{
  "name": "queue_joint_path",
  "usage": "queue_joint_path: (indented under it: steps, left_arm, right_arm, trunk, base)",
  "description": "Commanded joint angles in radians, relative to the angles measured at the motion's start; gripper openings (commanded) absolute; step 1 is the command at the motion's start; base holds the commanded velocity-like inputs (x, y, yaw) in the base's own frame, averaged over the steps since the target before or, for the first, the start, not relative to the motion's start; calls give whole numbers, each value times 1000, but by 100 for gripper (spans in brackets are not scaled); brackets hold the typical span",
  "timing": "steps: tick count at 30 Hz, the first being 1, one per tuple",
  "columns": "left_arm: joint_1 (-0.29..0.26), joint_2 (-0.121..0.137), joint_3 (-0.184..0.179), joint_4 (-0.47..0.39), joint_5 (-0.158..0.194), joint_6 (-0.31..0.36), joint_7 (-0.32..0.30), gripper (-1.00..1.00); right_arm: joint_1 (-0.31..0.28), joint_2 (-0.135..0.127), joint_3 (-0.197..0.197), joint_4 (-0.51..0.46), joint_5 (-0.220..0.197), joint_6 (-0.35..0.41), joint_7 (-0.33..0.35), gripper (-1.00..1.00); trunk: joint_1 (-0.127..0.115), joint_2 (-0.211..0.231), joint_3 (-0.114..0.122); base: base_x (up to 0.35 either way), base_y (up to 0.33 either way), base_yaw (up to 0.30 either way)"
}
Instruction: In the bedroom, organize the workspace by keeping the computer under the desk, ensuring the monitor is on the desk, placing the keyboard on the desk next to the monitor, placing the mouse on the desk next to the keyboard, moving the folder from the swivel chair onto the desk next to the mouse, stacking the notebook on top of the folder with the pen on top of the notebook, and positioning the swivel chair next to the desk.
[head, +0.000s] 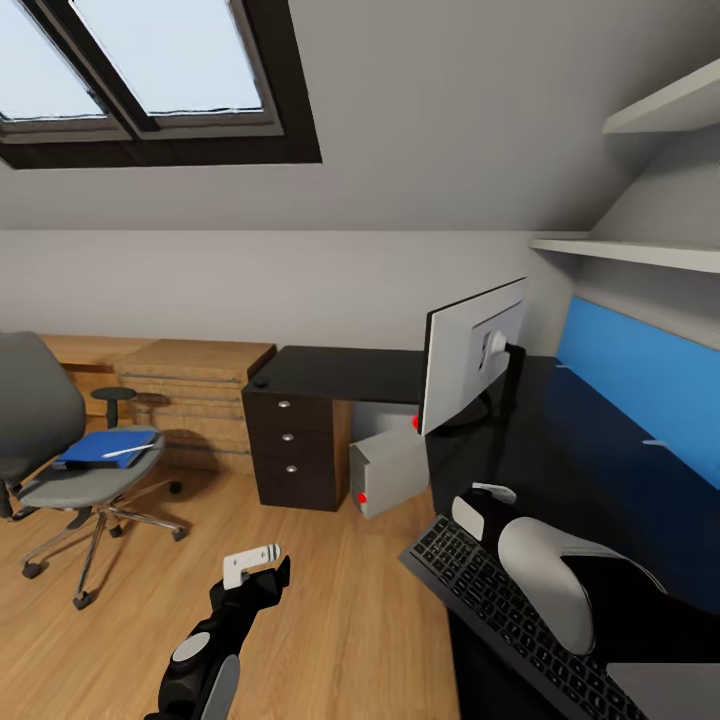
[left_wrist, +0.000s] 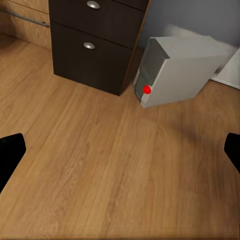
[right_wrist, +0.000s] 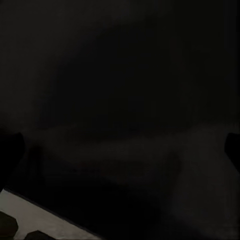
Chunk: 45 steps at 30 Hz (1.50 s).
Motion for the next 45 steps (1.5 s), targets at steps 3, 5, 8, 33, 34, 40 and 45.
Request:
queue_joint_path:
  steps: [3, 5, 8, 33, 34, 40, 45]
  left_arm:
    - [-1, 0, -2, -1, 11, 4, 9, 100]
    - [-1, 0, -2, -1, 11, 4, 9, 100]
    - [-1, 0, -2, -1, 11, 4, 9, 100]
    - [-1, 2, -2, 23, 8, 4, 9, 100]
    - [-1, 2, -2, 25, 8, 4, 9, 100]
    - [-1, 2, -2, 30, 7, 5, 9, 100]
    - [-1, 2, -3, 32, 7, 5, 9, 100]
  right_arm:
    - [-1, 1, -6, 0, 0, 0, -5, 100]
    - [-1, 1, -6, 1, 0, 0, -5, 100]
    - [-1, 3, -5, 0, 0, -1, -3, 100]
    - [-1, 2, -5, -4, 2, -10, 54, 100]
    - [-1, 2, -5, -4, 2, -10, 54, 100]
    - [-1, 2, -5, -4, 2, -10, 54, 100]
    - [-1, 2, -5, -4, 2, -11, 54, 100]
  trunk:
    - [0, -1, -1]
    - [0, -1, -1]
    - [0, -1, -1]
    - [0, -1, -1]
    - [0, -1, -1]
    - [0, -1, -1]
    - [0, -1, -1]
  base:
    - [-111, 24, 0]
    - [-47, 10, 0]
    - [-154, 33, 0]
    - [-150, 35, 0]
    - [-160, 0, 0]
    - [-222, 0, 0]
    - [-260, 0, 0]
